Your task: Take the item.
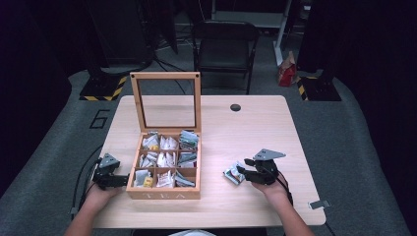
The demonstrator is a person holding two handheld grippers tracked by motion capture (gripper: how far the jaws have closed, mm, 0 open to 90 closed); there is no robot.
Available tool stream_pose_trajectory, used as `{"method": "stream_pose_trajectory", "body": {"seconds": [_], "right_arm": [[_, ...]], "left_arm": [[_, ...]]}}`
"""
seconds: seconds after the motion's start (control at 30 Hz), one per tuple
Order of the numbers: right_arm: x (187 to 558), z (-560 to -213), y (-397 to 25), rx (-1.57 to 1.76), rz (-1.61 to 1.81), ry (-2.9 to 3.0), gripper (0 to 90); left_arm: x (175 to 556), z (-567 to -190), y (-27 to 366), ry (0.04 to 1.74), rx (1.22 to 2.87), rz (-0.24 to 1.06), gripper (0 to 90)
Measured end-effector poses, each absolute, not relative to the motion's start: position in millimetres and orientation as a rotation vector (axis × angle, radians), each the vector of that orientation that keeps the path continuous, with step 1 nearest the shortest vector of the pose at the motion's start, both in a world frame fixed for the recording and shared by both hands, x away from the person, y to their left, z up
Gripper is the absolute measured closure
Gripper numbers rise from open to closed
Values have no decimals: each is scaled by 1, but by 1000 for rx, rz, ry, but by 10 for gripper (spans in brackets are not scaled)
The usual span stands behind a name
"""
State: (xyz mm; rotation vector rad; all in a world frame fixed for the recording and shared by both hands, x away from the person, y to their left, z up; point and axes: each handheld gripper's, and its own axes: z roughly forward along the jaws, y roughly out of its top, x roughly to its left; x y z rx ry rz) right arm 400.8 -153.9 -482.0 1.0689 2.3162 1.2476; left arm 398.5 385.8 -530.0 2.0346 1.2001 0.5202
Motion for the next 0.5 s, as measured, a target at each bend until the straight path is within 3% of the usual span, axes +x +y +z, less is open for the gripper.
{"method": "stream_pose_trajectory", "body": {"seconds": [0.5], "right_arm": [[400,-483,-160,1097,1213,2296,490]], "left_arm": [[398,-530,386,1200,2035,520,150]]}}
